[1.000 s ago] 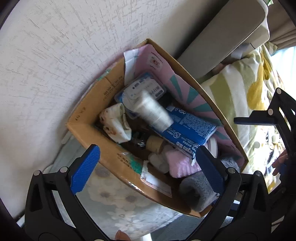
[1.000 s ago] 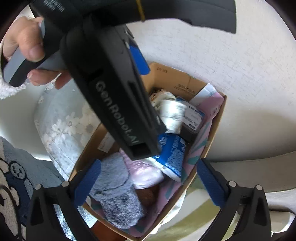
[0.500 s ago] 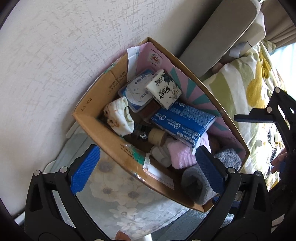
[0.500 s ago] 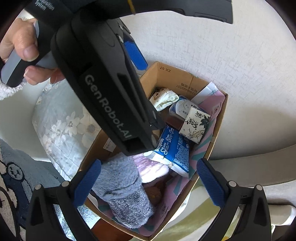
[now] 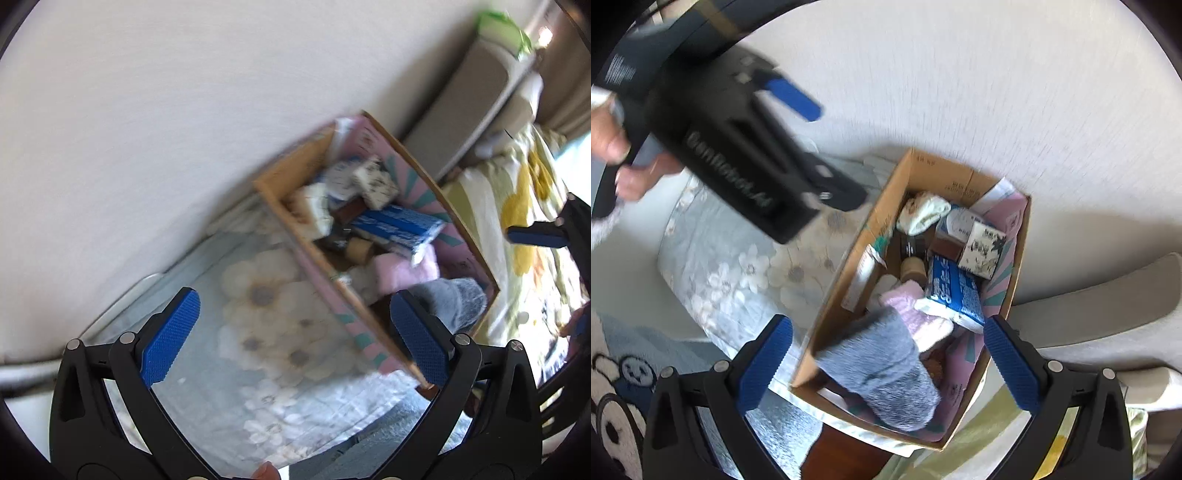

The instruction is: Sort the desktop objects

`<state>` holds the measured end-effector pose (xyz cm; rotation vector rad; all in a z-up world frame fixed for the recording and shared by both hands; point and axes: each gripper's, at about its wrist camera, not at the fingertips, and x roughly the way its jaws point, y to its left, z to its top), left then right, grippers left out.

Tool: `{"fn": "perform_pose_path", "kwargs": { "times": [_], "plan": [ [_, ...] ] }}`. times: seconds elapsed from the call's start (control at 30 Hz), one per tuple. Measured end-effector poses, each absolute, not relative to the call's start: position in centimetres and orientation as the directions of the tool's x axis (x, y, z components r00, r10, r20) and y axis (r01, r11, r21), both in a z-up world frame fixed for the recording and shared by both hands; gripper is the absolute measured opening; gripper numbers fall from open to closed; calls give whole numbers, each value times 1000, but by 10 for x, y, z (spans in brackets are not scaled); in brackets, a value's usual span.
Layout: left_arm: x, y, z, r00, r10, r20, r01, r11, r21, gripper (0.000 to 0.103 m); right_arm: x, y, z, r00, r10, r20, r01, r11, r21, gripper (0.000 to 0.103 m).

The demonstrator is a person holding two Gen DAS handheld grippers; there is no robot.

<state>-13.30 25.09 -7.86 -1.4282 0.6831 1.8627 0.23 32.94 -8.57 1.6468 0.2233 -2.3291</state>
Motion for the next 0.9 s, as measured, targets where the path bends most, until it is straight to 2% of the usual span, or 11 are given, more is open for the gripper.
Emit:
{"fn": "perform_pose_path", "kwargs": {
  "times": [0.17, 0.33, 0.7, 0.9],
  "plan": [
    [-131, 193, -49, -328, 198, -924, -680, -728, 85, 103, -4, 307, -55, -393, -100, -914, 197, -980, 23, 103],
    [-120, 135, -22, -458, 209, -864, -573, -812, 108, 103, -9, 276, -37, -453, -86, -887, 90, -995, 50, 103],
    [-92, 25, -24, -545, 153, -825, -322, -946, 37, 103, 4, 213, -39, -526, -35, -850, -32, -998, 61, 103],
    [-75, -2, -36, -561, 125, -818, -270, -962, 38, 103, 19, 191, -56, -516, -37, -856, -82, -992, 92, 103]
  ]
}}
